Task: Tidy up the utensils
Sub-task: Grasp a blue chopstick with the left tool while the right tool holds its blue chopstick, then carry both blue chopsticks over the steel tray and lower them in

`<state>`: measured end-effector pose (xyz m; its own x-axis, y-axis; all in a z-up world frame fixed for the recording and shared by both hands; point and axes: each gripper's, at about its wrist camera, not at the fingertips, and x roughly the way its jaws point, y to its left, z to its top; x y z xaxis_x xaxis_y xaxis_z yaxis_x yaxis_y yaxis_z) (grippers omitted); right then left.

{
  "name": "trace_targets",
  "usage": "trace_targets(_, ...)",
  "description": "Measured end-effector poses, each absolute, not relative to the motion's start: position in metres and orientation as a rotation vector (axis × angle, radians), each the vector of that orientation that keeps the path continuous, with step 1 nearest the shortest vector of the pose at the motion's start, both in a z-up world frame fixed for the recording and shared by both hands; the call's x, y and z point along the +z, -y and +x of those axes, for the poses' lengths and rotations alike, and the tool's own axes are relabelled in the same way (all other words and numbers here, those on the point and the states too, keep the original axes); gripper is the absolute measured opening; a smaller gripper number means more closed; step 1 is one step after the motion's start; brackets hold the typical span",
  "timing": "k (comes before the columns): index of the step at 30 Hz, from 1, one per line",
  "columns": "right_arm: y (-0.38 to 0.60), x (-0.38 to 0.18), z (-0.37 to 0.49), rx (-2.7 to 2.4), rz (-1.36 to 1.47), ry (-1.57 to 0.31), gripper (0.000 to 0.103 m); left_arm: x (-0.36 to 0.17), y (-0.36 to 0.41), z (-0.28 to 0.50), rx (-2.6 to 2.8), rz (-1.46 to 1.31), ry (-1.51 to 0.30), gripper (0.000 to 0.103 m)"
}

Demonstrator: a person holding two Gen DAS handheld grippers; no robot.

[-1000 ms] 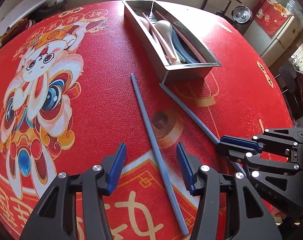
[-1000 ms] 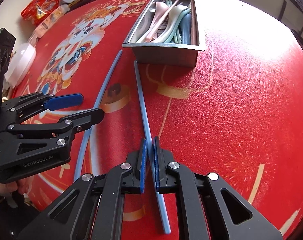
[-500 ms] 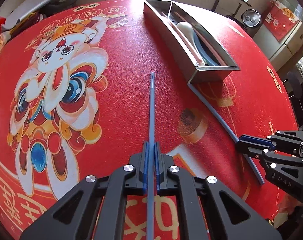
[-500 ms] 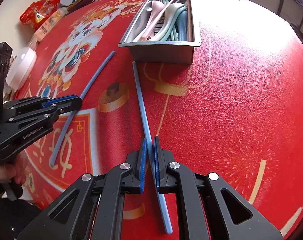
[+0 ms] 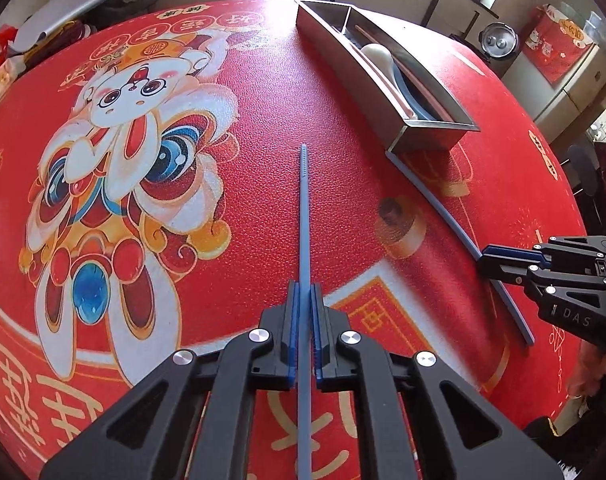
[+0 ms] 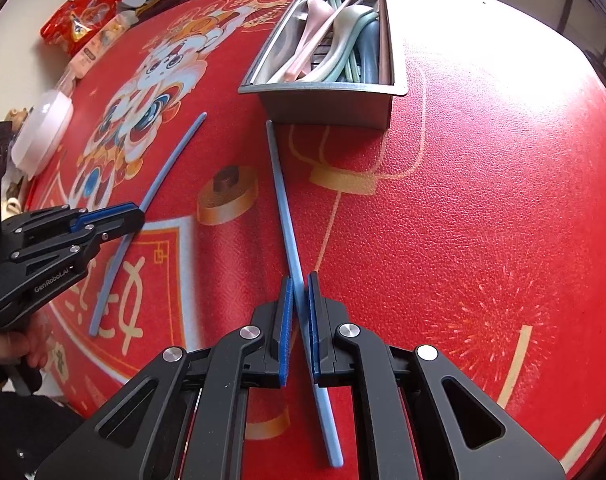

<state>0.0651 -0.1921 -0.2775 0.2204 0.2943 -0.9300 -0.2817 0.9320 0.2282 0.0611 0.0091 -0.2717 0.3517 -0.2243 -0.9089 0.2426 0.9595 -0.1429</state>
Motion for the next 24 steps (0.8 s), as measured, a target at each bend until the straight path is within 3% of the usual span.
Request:
trace_targets(12, 0.192, -0.275, 0.064, 0.445, 0.033, -1.299, 0.006, -0.268, -0.02, 0.06, -0.329, -0.057, -1.205, 0.005)
trace_targets(24, 0.186, -0.24, 0.05, 0.551, 0.116, -1.222, 0.006, -0.227, -0.049, 0.041, -0.328, -0.171, -1.111, 0.005)
